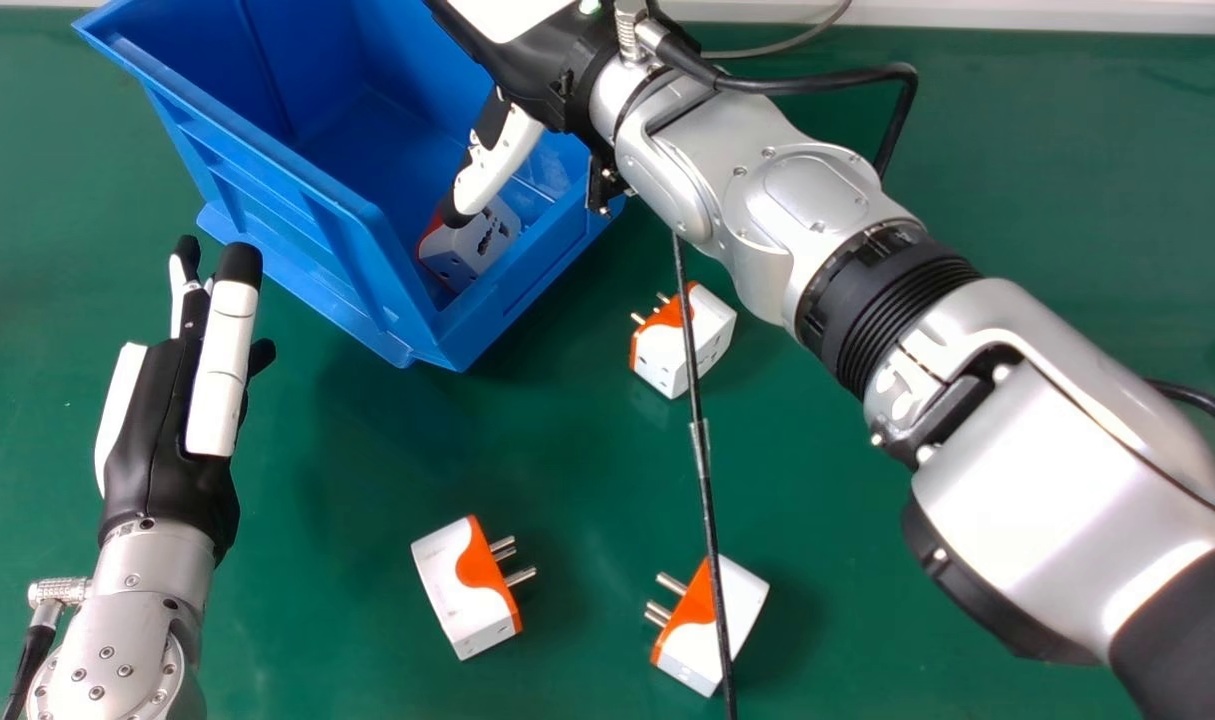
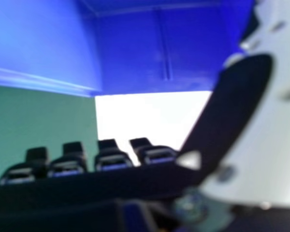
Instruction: Pick all objects and put in blue box
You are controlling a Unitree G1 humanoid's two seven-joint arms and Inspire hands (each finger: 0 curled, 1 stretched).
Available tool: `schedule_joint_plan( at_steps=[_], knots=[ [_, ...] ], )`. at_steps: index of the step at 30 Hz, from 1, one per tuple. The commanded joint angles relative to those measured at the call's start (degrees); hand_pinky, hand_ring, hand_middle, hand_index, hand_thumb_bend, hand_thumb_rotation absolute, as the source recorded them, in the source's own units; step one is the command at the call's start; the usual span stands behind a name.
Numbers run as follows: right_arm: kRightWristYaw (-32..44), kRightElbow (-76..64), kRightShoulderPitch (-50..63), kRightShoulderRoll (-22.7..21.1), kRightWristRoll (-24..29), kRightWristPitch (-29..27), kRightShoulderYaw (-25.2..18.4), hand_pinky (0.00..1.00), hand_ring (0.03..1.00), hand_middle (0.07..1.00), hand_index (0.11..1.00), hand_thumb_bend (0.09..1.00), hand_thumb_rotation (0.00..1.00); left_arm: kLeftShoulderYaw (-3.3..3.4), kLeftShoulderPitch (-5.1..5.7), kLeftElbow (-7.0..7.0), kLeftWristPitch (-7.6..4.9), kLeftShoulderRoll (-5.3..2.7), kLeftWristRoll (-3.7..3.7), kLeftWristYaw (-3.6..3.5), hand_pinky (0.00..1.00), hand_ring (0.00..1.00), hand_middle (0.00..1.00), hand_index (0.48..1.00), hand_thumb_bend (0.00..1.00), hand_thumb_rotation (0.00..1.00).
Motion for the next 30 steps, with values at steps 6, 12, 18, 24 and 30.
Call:
schedule_joint_plan(
  at_steps=[6, 12, 18, 24, 30],
  knots=[
    [-0.58, -6.3, -7.26, -3.45, 0.08, 2.05, -1.67, 1.0, 1.0, 1.0, 1.0, 1.0, 0.56, 0.04, -0.11, -0.41, -1.78, 0.16, 0.25, -0.08, 0.95, 0.99, 1.0, 1.0, 0.82, 1.0],
    [5.66, -21.26, -0.1, -6.75, 1.21, 7.97, -5.15, 1.0, 1.0, 1.0, 1.0, 1.0, 0.56, 0.02, -0.26, -0.26, -1.73, 0.22, 0.46, 0.09, 0.95, 0.99, 1.0, 1.0, 0.82, 0.99],
    [17.93, -47.46, 13.31, -7.74, 1.82, 22.1, -11.36, 1.0, 1.0, 1.0, 1.0, 1.0, 0.53, 0.18, -0.78, 0.44, -1.87, 0.59, 0.65, 0.17, 0.95, 0.99, 1.0, 1.0, 0.82, 0.99],
    [25.76, -69.6, 26.4, -6.8, -1.31, 34.97, -14.01, 1.0, 1.0, 1.0, 1.0, 1.0, 0.49, 0.2, -0.92, 0.63, -2.09, 0.8, 1.04, 0.26, 0.95, 0.99, 1.0, 1.0, 0.82, 0.99],
    [29.37, -83.99, 36.69, -6.26, -6.28, 44.18, -14.16, 1.0, 1.0, 1.0, 1.0, 1.0, 0.47, 0.36, -1.43, 1.08, -1.96, 1.06, 1.45, 0.44, 0.95, 1.0, 1.0, 1.0, 0.81, 1.0]
  ],
)
